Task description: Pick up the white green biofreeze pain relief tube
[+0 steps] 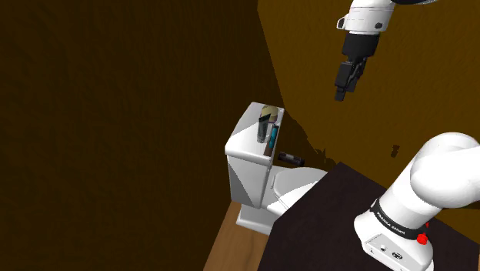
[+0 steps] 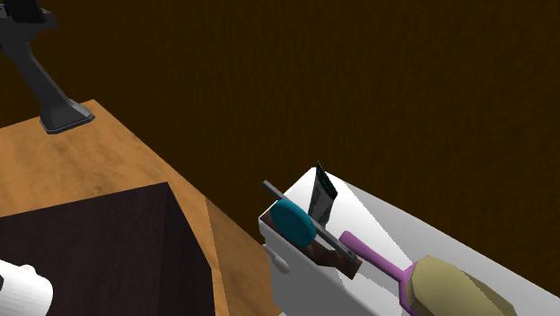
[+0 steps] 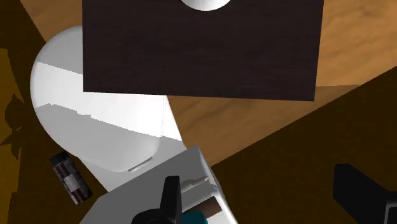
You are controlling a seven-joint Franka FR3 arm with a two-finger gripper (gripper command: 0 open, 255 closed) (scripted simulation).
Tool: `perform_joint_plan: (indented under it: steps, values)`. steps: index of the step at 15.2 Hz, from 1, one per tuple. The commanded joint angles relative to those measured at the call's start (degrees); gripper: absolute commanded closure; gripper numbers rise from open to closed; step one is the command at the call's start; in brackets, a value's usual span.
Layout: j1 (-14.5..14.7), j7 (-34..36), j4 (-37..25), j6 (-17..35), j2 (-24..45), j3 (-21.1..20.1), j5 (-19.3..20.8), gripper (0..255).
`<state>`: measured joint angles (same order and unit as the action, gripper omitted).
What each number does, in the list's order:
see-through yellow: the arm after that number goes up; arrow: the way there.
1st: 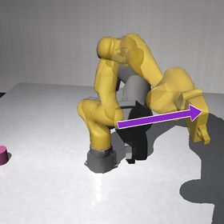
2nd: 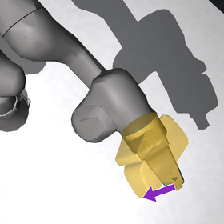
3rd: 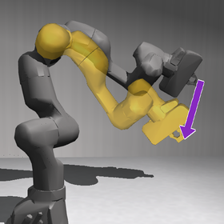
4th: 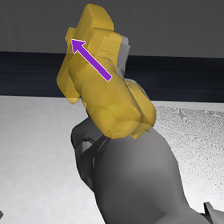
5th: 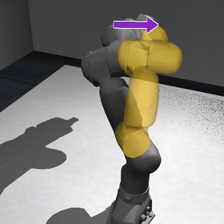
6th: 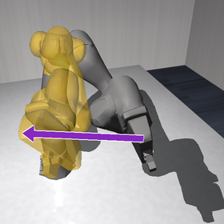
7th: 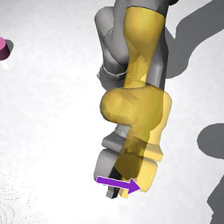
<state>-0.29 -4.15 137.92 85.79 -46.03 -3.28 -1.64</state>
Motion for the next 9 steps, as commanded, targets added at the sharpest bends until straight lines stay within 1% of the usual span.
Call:
perform_joint_plan:
  steps: [1,5,9]
  values:
    - [0.0,0.0,0.0,0.0,0.0,0.0,0.0,0]
    - [1.0,-9.6,0.6,6.5,5.9,3.9,3.5,0]
    - [2.1,-18.8,-0.3,13.0,13.0,7.3,6.0,0]
